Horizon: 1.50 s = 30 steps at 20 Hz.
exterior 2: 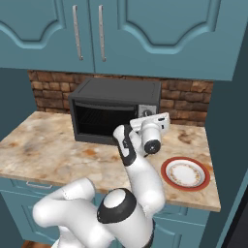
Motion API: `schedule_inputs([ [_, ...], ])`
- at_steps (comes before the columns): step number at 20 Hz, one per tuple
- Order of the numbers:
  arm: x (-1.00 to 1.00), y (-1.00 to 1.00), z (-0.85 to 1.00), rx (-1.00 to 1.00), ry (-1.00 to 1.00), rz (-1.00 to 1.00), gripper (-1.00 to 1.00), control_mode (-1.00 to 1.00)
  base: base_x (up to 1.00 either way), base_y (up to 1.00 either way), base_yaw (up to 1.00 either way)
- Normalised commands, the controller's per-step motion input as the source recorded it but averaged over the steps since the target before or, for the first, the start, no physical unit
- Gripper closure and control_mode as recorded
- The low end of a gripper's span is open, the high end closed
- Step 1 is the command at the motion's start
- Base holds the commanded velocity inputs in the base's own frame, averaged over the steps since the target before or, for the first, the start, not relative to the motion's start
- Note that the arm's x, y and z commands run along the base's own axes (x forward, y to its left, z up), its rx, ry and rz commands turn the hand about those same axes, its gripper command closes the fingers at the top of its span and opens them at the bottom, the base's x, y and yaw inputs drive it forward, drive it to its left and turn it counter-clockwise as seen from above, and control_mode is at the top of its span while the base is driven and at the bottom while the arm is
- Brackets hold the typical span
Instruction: Pull the toaster oven rack outwards. Pick up the baguette from the plate and place it on the toaster oven rack. Close the toaster oven door fully and set the temperature to the lowest setting.
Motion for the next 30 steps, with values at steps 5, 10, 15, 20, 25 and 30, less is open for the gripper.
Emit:
schedule_inputs([
  [5, 0.0, 0.0, -0.1, -0.21, 0.0, 0.08, 1.0, -1.0, 0.0, 0.0, 0.0],
  [10, 0.0, 0.0, -0.24, -0.3, -0.08, 0.1, 1.0, -1.0, 0.0, 0.0, 0.0],
  [15, 0.0, 0.0, -0.19, -0.29, -0.11, 0.11, 1.0, -1.0, 0.0, 0.0, 0.0],
  [20, 0.0, -0.02, -0.2, -0.29, -0.03, 0.12, 1.0, -1.0, 0.0, 0.0, 0.0],
  [25, 0.0, -0.08, 0.02, -0.3, 0.07, 0.15, 1.0, -1.0, 0.0, 0.0, 0.0],
  [30, -0.03, -0.07, 0.15, -0.31, 0.22, 0.16, 1.0, -1.0, 0.0, 0.0, 0.0],
])
